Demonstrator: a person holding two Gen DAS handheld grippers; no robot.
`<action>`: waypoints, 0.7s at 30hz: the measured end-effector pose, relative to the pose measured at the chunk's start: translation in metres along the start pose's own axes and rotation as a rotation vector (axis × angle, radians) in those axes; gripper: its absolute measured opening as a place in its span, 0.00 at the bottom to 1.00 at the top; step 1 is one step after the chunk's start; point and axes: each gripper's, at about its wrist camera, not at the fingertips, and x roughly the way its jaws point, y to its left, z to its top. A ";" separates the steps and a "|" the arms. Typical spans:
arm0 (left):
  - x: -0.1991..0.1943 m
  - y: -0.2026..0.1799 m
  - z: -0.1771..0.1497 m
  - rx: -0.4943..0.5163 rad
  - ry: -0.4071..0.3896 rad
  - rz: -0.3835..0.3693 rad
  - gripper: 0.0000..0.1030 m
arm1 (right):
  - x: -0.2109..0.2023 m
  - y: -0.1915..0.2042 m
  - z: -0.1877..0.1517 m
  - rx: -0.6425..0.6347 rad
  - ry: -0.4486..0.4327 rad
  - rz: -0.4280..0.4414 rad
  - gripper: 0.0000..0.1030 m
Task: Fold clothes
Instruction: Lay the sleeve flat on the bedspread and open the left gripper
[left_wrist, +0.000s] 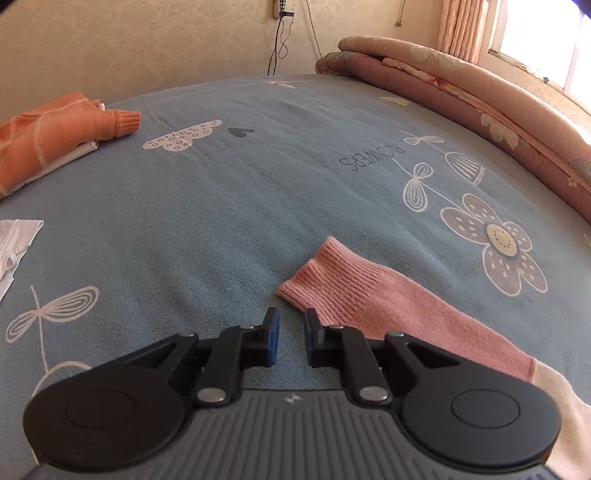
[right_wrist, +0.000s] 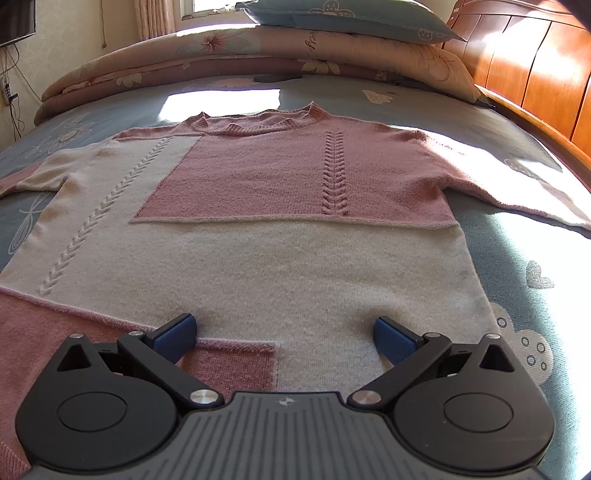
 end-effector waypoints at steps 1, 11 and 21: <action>-0.009 -0.006 -0.002 0.025 0.004 -0.049 0.14 | 0.000 0.000 0.000 0.000 0.001 0.002 1.00; -0.072 -0.127 -0.059 0.227 0.224 -0.564 0.62 | -0.003 0.001 0.000 0.006 0.012 0.013 1.00; -0.041 -0.110 -0.082 0.114 0.242 -0.569 0.63 | -0.008 -0.002 0.000 0.017 0.027 0.050 1.00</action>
